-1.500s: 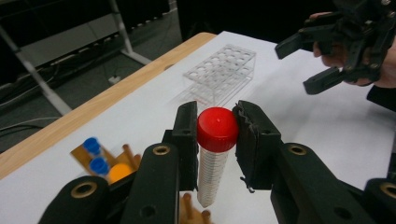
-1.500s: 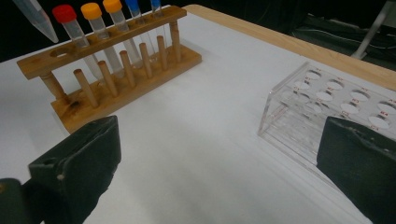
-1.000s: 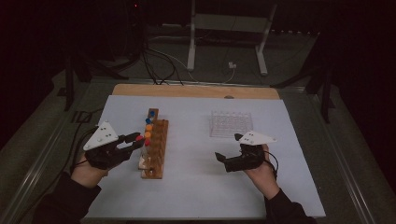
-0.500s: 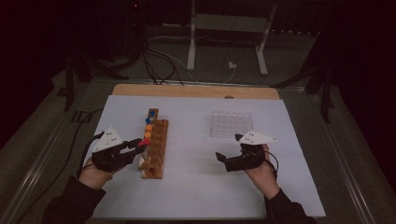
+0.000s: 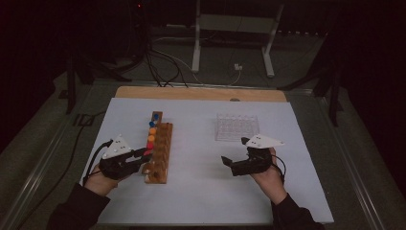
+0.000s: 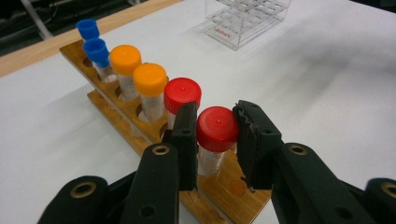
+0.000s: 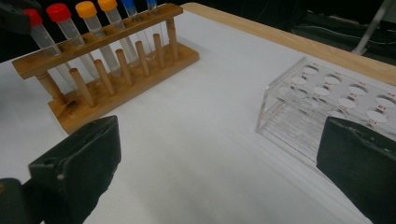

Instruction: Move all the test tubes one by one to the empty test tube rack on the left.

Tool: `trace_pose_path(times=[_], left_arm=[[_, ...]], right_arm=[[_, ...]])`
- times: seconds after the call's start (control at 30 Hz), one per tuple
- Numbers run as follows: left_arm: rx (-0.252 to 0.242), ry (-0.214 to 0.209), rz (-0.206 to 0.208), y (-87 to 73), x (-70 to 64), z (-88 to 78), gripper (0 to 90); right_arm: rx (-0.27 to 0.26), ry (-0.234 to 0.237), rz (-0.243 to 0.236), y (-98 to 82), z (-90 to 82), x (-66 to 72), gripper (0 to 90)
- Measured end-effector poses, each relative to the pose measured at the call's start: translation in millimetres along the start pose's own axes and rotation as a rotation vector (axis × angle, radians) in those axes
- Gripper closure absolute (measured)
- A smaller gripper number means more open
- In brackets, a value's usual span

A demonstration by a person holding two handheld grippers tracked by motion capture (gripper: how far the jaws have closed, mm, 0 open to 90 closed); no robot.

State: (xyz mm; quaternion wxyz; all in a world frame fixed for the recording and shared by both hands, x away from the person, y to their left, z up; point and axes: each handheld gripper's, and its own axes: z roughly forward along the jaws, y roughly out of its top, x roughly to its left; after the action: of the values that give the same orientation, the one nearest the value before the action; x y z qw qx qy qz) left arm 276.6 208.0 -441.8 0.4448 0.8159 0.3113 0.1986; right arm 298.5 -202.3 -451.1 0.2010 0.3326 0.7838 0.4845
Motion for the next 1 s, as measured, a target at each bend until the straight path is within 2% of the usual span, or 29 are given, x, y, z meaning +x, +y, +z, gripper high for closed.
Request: trace_pose_path(times=[0.17,0.27,0.3,0.37,0.4,0.43,0.5,0.57,0.63,0.67,0.8,0.87,1.0], left_arm=[[0.0,0.0,0.022,-0.2,-1.4,-0.1,70.4],[-0.011,-0.003,0.025,0.4,-2.5,-1.4,63.1],[-0.016,-0.001,0.019,1.3,-3.0,-2.4,59.2],[-0.014,0.002,0.012,3.7,-3.7,-5.2,44.1],[-0.015,0.02,0.008,5.0,-4.5,-7.2,39.9],[-0.023,0.026,0.0,6.2,-4.7,-9.5,31.9],[-0.055,0.016,-0.014,7.7,-5.0,-15.0,20.7],[-0.072,-0.013,-0.021,7.7,-4.1,-18.9,14.4],[-0.063,-0.037,-0.024,5.6,-2.3,-18.6,4.2],[-0.059,-0.033,-0.025,3.5,-1.6,-17.7,1.5],[-0.077,-0.063,-0.027,-6.6,5.1,-17.1,0.4],[-0.095,-0.045,-0.026,-11.5,7.8,-17.4,0.4],[-0.086,-0.045,-0.03,-23.0,12.0,-15.0,0.4]], right_arm=[[-0.002,0.004,0.002,0.1,-0.4,-0.1,0.1],[-0.004,0.003,0.002,0.3,-1.1,-0.6,0.1],[-0.006,0.003,0.003,0.4,-1.3,-0.8,0.1],[-0.008,0.003,0.004,0.6,-2.2,-1.2,0.1],[-0.01,0.002,0.005,0.6,-2.6,-1.5,0.1],[-0.01,0.0,0.005,0.6,-3.0,-1.7,0.1],[-0.015,0.002,0.006,0.3,-4.1,-2.1,0.1],[-0.018,0.002,0.006,-0.3,-4.9,-2.3,0.1],[-0.017,0.001,0.008,-1.8,-5.6,-2.5,0.1],[-0.016,-0.001,0.009,-3.1,-5.9,-2.7,0.1],[-0.017,-0.013,0.02,-9.0,-7.8,-4.9,0.2],[-0.02,-0.018,0.022,-11.5,-8.5,-6.0,0.1],[-0.014,-0.026,0.022,-14.9,-8.0,-7.3,0.1]])
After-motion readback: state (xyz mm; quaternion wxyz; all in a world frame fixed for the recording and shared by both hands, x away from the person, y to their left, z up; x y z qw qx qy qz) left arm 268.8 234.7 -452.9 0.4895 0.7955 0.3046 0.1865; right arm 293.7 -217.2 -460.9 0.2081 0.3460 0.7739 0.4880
